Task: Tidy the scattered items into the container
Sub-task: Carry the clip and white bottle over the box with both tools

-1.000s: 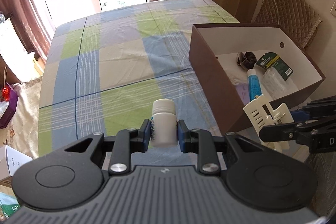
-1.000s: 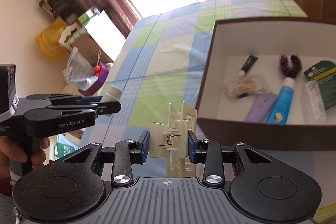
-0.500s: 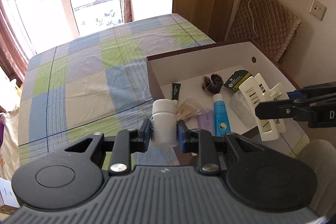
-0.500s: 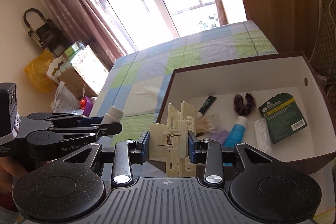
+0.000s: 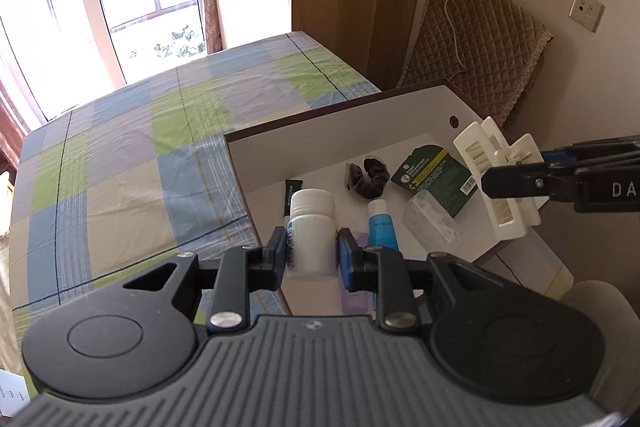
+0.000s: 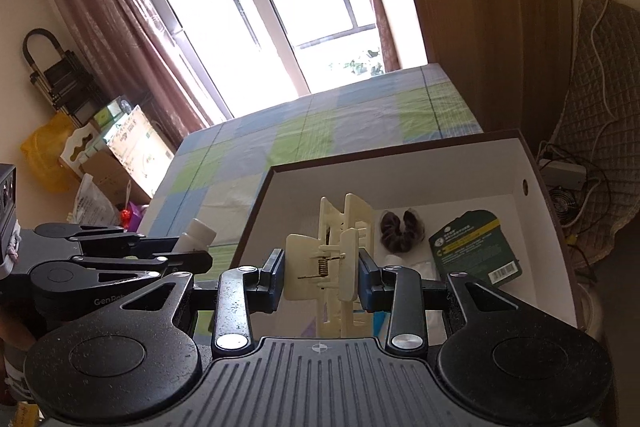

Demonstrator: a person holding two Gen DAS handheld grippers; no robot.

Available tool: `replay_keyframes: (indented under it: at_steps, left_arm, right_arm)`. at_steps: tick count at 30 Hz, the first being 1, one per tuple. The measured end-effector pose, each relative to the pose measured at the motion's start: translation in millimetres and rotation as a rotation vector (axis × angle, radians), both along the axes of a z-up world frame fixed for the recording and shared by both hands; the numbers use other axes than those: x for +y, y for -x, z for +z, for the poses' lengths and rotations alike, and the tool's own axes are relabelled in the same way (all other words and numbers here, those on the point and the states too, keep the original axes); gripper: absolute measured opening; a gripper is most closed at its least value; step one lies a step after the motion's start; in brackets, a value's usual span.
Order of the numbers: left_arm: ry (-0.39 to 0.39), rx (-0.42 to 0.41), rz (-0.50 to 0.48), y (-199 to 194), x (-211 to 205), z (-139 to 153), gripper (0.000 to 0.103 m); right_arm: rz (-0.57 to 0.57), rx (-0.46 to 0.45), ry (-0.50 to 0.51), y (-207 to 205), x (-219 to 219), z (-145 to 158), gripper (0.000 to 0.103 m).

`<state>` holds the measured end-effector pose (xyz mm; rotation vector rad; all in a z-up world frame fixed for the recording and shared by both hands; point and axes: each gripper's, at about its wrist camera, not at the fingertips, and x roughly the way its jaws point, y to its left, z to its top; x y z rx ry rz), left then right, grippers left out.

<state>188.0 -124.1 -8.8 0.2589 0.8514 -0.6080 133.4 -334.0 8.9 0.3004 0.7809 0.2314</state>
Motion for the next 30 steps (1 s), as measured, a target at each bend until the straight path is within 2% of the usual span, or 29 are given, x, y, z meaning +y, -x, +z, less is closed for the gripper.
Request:
replay_keyframes:
  at_steps: [6,17,30]
  left_arm:
    - [-0.005,0.015,-0.021,-6.0,-7.5,-4.1,0.022]
    - [-0.042,0.058,-0.055,-13.3,-26.2,-24.1,0.022]
    - [-0.076,0.092,-0.067,-18.3,-35.8,-43.1,0.022]
  right_arm:
    - [-0.038,0.016,0.010,-14.4,-34.8,-1.0,0.039]
    - [-0.031,0.144,0.013,-35.8,-71.8,-26.7,0.039]
    - [0.023,0.267,0.186,-50.6,-70.6,-74.6,0.039]
